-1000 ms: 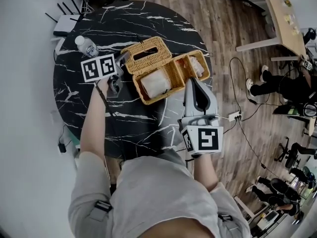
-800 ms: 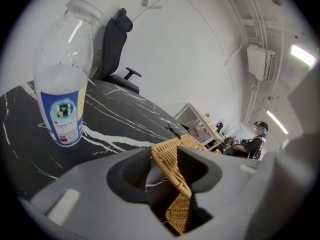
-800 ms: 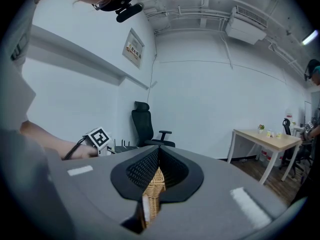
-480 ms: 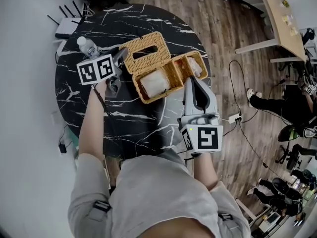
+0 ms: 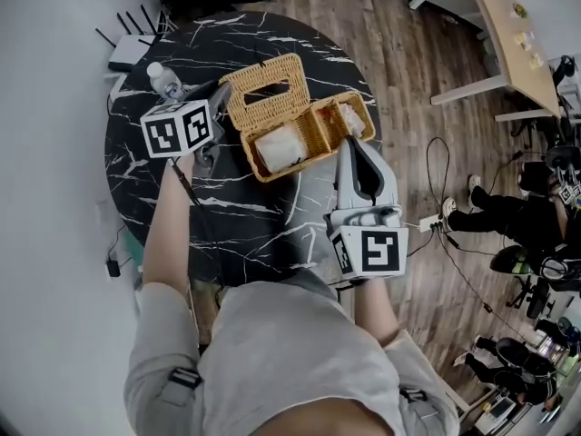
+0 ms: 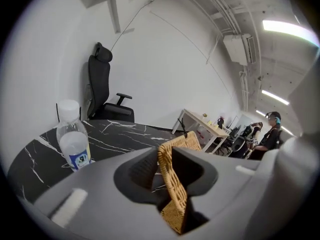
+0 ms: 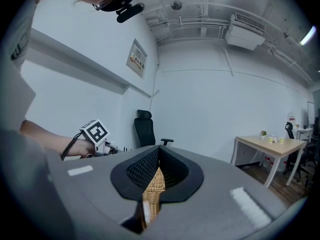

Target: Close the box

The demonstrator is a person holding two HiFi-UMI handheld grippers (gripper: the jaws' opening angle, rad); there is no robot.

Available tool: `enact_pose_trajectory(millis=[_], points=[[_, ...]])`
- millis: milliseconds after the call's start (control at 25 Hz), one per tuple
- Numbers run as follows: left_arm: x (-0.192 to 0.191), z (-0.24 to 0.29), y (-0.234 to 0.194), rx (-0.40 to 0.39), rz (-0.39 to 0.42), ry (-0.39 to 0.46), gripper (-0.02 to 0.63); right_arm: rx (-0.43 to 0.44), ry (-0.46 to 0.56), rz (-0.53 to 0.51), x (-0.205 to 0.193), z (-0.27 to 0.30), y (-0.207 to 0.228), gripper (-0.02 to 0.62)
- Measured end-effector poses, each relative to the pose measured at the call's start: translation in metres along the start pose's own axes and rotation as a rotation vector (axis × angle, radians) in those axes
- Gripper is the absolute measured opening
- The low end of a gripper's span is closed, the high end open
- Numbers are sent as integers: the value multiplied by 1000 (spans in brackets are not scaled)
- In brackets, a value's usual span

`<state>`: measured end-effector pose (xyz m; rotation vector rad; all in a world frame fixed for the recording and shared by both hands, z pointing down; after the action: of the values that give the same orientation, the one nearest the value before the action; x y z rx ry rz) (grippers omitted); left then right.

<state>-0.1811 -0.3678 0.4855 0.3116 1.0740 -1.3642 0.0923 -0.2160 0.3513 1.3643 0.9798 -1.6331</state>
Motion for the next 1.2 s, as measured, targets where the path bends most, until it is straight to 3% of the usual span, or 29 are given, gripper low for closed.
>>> enact_pose_trajectory(millis=[440, 1200], points=[[3, -29, 31, 57, 121, 53, 115, 15, 43, -1, 10, -26, 5, 5], [-21, -71, 76, 77, 187, 97, 130, 29, 88, -8, 20, -69, 5, 5]])
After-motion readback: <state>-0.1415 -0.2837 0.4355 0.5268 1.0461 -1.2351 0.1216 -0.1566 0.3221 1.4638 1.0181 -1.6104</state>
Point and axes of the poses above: the fingertips, and each gripper's own axes: z forward along the fingers, y to its right, x out of its top, the point moved 8 cm from there along -z, backward along the fingers, and after that the axes turned 4 degrees about x, right-handed, at the moved point
